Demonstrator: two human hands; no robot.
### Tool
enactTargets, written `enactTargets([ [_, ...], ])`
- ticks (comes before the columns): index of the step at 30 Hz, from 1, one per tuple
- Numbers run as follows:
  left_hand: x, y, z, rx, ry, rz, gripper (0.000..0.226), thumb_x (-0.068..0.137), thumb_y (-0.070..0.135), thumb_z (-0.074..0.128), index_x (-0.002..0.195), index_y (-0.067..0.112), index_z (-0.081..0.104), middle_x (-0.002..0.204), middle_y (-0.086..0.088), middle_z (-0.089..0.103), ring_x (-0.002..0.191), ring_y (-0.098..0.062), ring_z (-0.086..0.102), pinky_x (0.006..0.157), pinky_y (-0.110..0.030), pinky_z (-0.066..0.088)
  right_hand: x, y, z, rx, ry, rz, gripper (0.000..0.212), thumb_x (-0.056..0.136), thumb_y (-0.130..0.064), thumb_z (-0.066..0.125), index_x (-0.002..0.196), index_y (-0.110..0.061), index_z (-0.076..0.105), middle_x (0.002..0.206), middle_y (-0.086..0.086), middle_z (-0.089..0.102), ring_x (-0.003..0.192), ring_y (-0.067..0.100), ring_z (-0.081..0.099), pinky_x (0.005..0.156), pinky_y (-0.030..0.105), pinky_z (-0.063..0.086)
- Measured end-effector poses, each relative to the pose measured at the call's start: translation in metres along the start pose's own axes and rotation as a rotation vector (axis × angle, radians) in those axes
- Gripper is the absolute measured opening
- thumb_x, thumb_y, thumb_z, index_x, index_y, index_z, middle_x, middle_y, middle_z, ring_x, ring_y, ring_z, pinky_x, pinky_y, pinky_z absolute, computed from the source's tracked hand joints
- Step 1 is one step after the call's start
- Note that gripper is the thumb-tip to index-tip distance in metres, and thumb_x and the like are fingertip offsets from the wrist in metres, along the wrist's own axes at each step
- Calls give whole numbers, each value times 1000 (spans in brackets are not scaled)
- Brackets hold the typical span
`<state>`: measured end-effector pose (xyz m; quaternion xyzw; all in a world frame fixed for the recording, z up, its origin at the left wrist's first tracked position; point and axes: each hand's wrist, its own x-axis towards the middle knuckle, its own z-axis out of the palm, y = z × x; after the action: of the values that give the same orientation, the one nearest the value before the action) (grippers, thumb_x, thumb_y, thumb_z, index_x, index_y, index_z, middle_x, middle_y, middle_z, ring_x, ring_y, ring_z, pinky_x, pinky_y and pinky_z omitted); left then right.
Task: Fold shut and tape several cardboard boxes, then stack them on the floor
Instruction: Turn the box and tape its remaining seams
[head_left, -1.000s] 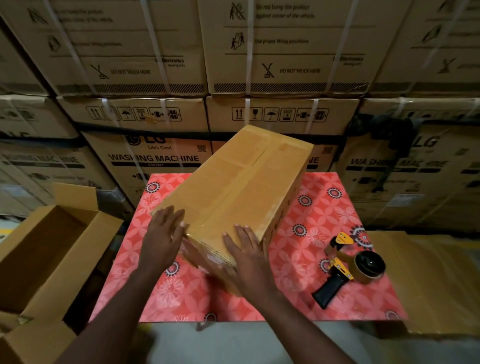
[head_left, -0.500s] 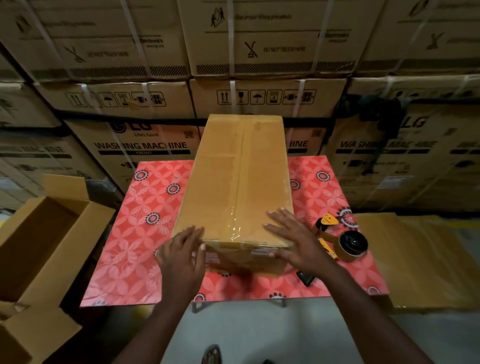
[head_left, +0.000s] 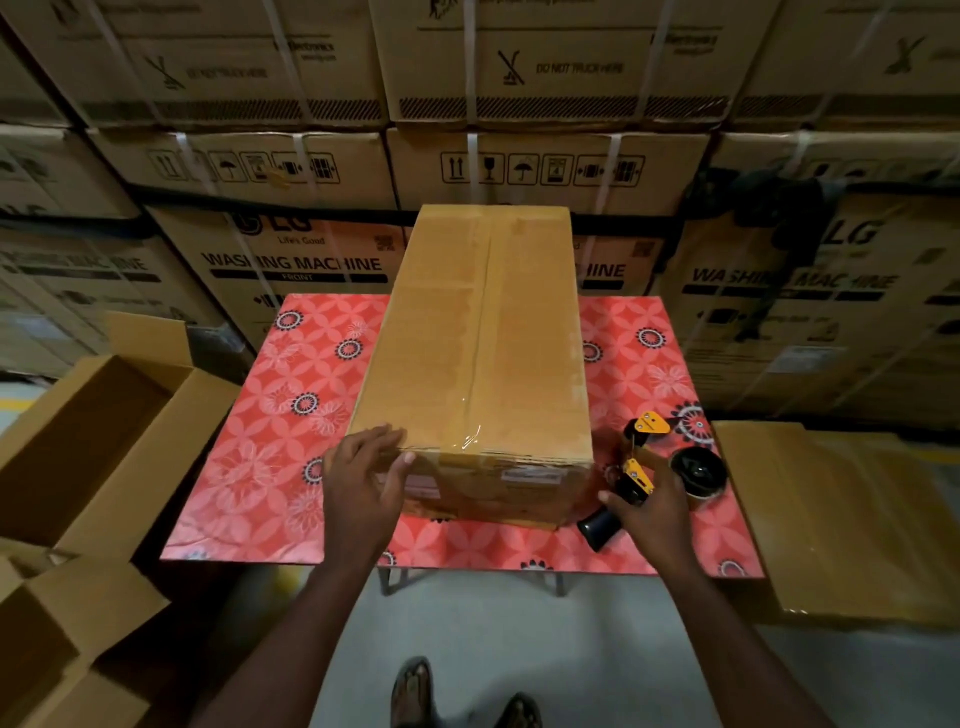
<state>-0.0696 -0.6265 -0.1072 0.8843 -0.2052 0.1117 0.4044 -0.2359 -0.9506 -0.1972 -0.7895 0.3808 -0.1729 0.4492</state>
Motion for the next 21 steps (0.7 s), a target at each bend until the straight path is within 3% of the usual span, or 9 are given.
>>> enactTargets([
  [4, 1, 5, 2, 19, 18, -17, 29, 85, 29, 78, 113, 20, 73, 117, 2, 64, 110, -27, 56, 96, -4, 21, -1, 38, 12, 147, 113, 320, 82, 64, -42, 93, 131, -10, 59, 130, 15, 60, 124, 34, 56, 102, 49, 49],
  [7, 1, 9, 5, 56, 22, -24, 33, 81, 17, 85, 112, 19, 73, 115, 1, 64, 109, -29, 55, 95, -4, 23, 17, 59, 29, 289, 172, 664, 93, 57, -53, 92, 127, -2, 58, 125, 20, 64, 113, 38, 65, 91, 52, 56],
  [9, 0, 10, 4, 60, 29, -32, 34, 80, 16, 85, 111, 20, 73, 115, 1, 63, 109, -29, 55, 94, -4, 24, 15, 53, 40, 693, 1, 813, 83, 61, -43, 93, 126, -2, 60, 119, 18, 71, 100, 33, 72, 82, 46, 60],
  [11, 1, 11, 4, 63, 35, -34, 36, 78, 16, 86, 112, 21, 72, 116, 2, 63, 110, -28, 54, 92, -6, 24, 4, 35, 45, 954, -194, 917, 48, 77, -34, 83, 115, -9, 65, 96, 12, 78, 84, 28, 75, 80, 43, 60],
  [13, 1, 11, 3, 82, 24, -17, 42, 76, 13, 87, 114, 22, 71, 117, 3, 62, 111, -26, 52, 92, -7, 25, 4, 23, 50, 1095, -201, 934, 21, 92, -29, 68, 106, -13, 65, 79, 9, 77, 71, 24, 74, 76, 42, 61],
  [16, -1, 11, -1, 149, -38, 21, 53, 74, 4, 85, 121, 22, 67, 122, 4, 58, 112, -15, 41, 92, -11, 29, 15, 12, 50, 1181, -68, 835, 15, 89, -28, 66, 100, -18, 65, 69, 0, 73, 54, 13, 68, 46, 27, 56],
  [18, -1, 9, -4, 178, -51, 30, 54, 75, 5, 84, 122, 24, 65, 124, 6, 57, 110, -10, 36, 90, -25, 36, 30, 12, 43, 1044, 72, 816, 13, 95, -31, 67, 99, -19, 65, 71, -1, 70, 52, 14, 64, 39, 22, 49],
  [21, 1, 7, -7, 182, -41, 62, 48, 78, 15, 84, 121, 24, 66, 122, 7, 57, 107, -12, 37, 87, -32, 39, 47, 1, 17, 895, 173, 778, 17, 93, -31, 70, 94, -16, 62, 80, 3, 62, 59, 17, 58, 42, 23, 48],
])
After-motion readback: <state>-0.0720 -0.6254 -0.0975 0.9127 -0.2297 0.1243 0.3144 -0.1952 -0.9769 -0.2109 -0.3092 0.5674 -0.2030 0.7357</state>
